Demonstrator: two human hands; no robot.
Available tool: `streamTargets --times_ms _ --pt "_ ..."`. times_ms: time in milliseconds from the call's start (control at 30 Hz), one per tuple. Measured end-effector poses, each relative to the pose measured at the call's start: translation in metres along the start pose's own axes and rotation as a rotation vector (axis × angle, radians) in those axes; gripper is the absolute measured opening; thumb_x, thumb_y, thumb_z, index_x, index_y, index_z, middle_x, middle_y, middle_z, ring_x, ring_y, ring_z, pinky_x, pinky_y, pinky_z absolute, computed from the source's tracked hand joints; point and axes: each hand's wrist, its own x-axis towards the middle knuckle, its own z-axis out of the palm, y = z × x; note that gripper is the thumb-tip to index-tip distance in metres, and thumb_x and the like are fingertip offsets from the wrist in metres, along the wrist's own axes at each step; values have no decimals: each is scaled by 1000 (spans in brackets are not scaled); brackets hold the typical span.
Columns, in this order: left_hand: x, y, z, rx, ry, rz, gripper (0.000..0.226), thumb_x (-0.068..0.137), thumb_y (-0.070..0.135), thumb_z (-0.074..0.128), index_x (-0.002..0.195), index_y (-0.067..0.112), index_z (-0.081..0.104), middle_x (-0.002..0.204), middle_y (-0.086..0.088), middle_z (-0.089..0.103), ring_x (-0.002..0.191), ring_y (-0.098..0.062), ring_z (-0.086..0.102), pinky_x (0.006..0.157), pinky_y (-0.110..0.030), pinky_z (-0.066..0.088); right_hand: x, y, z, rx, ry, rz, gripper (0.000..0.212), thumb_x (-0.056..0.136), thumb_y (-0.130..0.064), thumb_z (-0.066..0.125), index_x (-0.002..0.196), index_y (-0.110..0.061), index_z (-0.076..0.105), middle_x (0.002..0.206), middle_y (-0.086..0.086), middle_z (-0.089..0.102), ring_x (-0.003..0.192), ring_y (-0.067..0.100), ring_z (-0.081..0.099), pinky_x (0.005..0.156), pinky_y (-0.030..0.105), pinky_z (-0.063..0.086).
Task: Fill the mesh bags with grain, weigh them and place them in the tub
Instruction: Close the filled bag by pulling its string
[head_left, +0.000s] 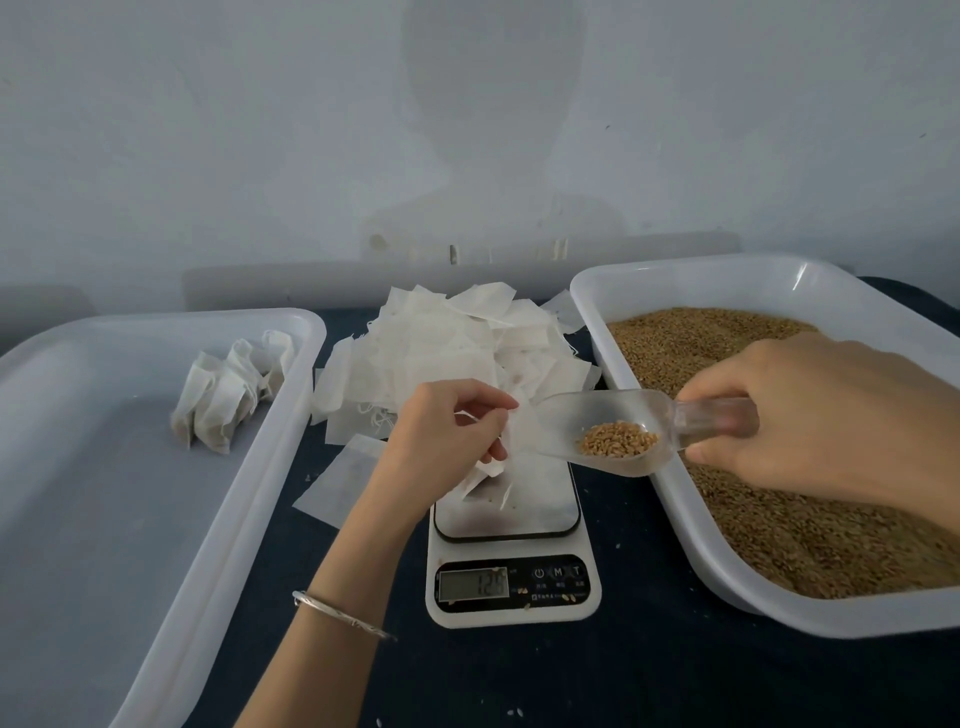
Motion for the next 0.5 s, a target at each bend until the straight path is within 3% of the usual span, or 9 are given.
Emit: streamTargets --times_ms 233,500 --pt "0 2 0 -7 -24 3 20 89 4 57 91 18 72 62 -1 69 55 -6 61 65 -22 55 4 -12 -11 -92 -22 -10 4 81 -45 62 82 -48 64 64 -18 61 55 0 55 43 18 33" --pt "-1 0 1 -29 -22 9 20 89 5 57 91 19 72 63 -3 70 57 -7 63 68 -26 56 7 -21 -23 -196 -6 -27 10 76 -32 63 76 -41 66 62 -13 56 59 7 54 45 22 29"
